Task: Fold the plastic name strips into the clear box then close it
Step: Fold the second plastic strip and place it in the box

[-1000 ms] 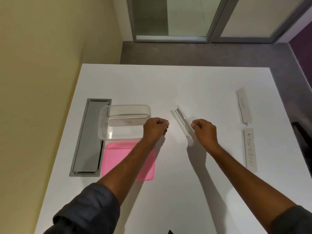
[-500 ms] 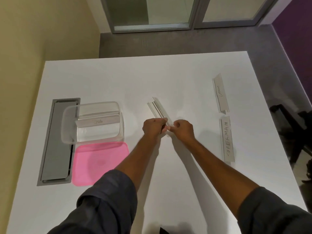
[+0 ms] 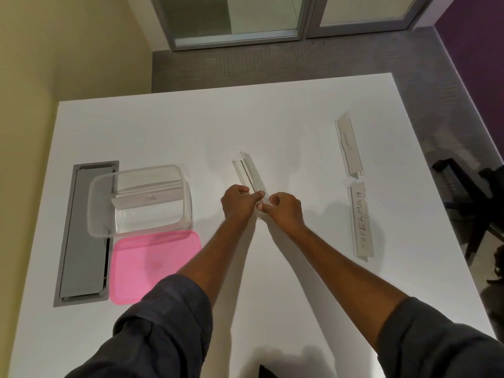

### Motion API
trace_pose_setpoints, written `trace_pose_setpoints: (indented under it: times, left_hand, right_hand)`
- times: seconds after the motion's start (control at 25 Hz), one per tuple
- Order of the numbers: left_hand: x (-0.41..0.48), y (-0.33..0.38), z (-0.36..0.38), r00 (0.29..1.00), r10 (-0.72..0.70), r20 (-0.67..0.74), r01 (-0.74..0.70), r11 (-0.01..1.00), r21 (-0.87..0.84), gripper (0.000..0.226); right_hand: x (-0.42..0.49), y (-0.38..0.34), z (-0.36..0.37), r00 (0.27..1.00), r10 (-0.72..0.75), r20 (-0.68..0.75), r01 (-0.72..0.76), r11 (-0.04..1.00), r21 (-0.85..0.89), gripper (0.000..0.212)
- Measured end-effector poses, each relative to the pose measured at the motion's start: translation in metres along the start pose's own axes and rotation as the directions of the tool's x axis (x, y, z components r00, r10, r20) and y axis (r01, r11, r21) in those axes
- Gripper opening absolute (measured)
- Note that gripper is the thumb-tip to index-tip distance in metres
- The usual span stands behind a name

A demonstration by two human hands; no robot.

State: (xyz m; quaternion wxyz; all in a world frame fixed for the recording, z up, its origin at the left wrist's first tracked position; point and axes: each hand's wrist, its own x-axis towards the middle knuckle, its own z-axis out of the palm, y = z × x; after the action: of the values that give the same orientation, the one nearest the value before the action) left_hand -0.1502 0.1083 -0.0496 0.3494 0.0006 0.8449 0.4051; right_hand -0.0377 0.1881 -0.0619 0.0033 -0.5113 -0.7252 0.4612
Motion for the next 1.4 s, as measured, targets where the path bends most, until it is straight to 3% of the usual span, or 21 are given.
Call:
trace_pose_setpoints:
  times: [0.12,0.28,0.44,0.56,0.68,0.8,0.92,1.08,1.28,1.4]
  left_hand:
    - [-0.001,0.003,-0.007,0.994,0.105,0.038,-0.108,0.988,0.107,0.046]
    - [-0.001,0.003,-0.016,0.961,0.243,0.132,-0.269,0.931,0.246,0.045]
    - [0.003,-0.005,-0.024,0.908,0.348,0.232,-0.412,0.839,0.356,0.041]
    - [0.002,-0.011,-0.029,0.861,0.398,0.316,-0.503,0.750,0.430,0.042]
    - [0.002,-0.014,-0.033,0.820,0.441,0.366,-0.572,0.663,0.482,0.048]
    - [0.002,-0.015,-0.036,0.783,0.478,0.398,-0.622,0.603,0.499,0.047]
    - [0.003,-0.015,-0.043,0.788,0.459,0.410,-0.615,0.570,0.545,0.045]
    - [0.013,-0.029,-0.056,0.779,0.400,0.484,-0.626,0.439,0.644,0.074]
    - [0.012,-0.042,-0.057,0.704,0.534,0.468,-0.679,0.315,0.663,0.038]
    - [0.009,-0.040,-0.061,0.675,0.562,0.478,-0.701,0.284,0.655,0.033]
  right_hand:
    - [-0.005,0.000,0.002,0.999,0.009,0.032,-0.010,0.999,0.033,0.042]
    - [-0.008,0.001,-0.011,1.000,-0.004,-0.028,0.004,1.000,0.012,0.021]
    - [-0.008,-0.001,-0.044,0.994,-0.088,-0.069,0.090,0.996,0.017,0.040]
    - [0.007,0.003,-0.061,0.926,-0.368,-0.083,0.323,0.888,-0.328,0.071]
    - [0.023,0.004,-0.072,0.873,-0.475,0.114,0.452,0.697,-0.556,0.082]
    - [0.028,0.003,-0.076,0.846,-0.432,0.313,0.529,0.601,-0.599,0.070]
    - [0.025,0.009,-0.073,0.816,-0.409,0.408,0.577,0.545,-0.609,0.046]
    - [0.017,0.015,-0.069,0.803,-0.463,0.376,0.591,0.530,-0.608,0.030]
    - [0.012,0.020,-0.064,0.818,-0.461,0.344,0.565,0.530,-0.632,0.033]
    - [0.009,0.019,-0.065,0.829,-0.444,0.341,0.553,0.561,-0.616,0.033]
